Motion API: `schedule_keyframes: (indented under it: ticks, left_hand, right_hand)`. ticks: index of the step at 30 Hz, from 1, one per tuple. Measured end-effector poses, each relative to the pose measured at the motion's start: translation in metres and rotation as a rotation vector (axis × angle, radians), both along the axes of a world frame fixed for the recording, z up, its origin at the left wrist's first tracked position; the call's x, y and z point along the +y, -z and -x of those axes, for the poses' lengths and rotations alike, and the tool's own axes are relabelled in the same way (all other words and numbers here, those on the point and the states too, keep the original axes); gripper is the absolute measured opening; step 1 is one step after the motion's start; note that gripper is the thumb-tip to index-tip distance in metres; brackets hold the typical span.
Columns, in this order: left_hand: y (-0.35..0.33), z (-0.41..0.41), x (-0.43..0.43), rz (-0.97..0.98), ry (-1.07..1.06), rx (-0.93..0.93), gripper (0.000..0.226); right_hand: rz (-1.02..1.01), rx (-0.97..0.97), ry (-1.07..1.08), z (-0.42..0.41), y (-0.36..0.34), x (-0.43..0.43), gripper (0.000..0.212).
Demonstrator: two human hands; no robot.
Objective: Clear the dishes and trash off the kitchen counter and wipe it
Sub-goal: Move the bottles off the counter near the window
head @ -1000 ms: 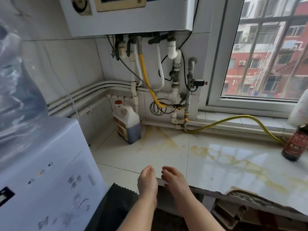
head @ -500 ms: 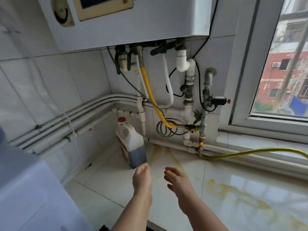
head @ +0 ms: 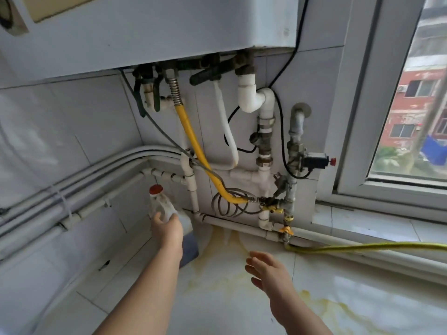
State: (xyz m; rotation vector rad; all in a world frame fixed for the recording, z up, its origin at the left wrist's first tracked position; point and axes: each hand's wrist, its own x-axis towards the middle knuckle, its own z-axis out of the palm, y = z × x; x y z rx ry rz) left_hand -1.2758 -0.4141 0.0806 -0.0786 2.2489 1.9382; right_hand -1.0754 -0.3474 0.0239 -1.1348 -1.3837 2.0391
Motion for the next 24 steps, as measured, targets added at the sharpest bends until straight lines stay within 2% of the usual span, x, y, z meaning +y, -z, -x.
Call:
schedule_keyframes:
  ticks: [4, 7, 14, 21, 24]
  left_hand:
    - [0.001, 0.033, 0.013, 0.072, 0.094, 0.0, 0.056]
    - [-0.004, 0.047, 0.019, 0.108, 0.14, -0.011, 0.051]
    - [-0.006, 0.043, 0.014, 0.058, 0.073, -0.054, 0.037]
    - [-0.007, 0.003, -0.012, 0.125, 0.337, -0.085, 0.032]
    - [-0.016, -0.013, -0.009, 0.039, 0.388, -0.175, 0.029]
  right_hand:
    - [-0.003, -0.011, 0.046, -0.007, -0.006, 0.014, 0.015]
    - [-0.008, -0.009, 0.066, -0.007, -0.012, 0.019, 0.014]
    - [-0.017, 0.009, 0.019, 0.012, -0.016, -0.011, 0.014]
    - [-0.044, 0.03, 0.022, 0.029, -0.026, -0.031, 0.016]
    - [-0.042, 0.046, 0.051, 0.03, -0.028, -0.039, 0.017]
